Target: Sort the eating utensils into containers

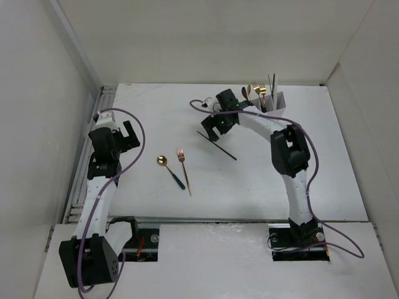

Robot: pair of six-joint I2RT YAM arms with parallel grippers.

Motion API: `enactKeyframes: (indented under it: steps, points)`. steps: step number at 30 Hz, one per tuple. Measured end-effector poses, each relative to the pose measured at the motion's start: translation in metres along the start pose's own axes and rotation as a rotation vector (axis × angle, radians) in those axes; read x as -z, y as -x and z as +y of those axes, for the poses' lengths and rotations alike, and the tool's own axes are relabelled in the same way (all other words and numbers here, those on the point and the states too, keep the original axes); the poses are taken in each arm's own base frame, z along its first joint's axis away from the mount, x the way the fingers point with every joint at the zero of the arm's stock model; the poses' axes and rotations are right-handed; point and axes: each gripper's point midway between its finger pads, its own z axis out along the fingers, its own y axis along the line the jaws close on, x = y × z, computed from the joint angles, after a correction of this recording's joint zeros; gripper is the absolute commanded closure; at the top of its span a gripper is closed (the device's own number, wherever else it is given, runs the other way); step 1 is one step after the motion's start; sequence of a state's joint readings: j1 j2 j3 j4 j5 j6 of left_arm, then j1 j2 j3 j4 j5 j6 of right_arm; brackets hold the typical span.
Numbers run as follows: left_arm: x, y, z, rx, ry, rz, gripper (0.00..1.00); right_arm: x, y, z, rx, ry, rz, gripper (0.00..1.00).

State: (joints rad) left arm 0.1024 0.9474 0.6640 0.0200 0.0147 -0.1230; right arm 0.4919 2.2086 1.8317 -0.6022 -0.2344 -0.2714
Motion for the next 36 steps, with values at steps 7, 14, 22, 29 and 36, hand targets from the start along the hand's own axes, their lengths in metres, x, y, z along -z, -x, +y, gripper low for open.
enactKeyframes:
  steps: [7,14,22,29,36]
  points:
    - [0.000,0.001,0.000,-0.003,-0.001,-0.003,0.00,-0.018,-0.035,0.024,0.039,-0.031,0.142,0.18]
    - [0.000,0.002,0.000,-0.003,-0.002,-0.007,0.00,-0.016,-0.043,0.024,0.037,-0.104,0.163,0.53]
    - [0.000,0.002,-0.001,-0.003,-0.005,-0.006,0.00,-0.018,-0.042,0.036,0.027,-0.113,0.154,1.00]
    - [0.000,0.002,-0.001,-0.003,-0.005,-0.009,0.00,-0.016,-0.039,0.034,0.001,-0.104,0.141,1.00]
    - [0.002,0.006,-0.002,-0.002,-0.008,-0.023,0.00,0.015,-0.016,0.009,-0.093,-0.090,0.016,1.00]
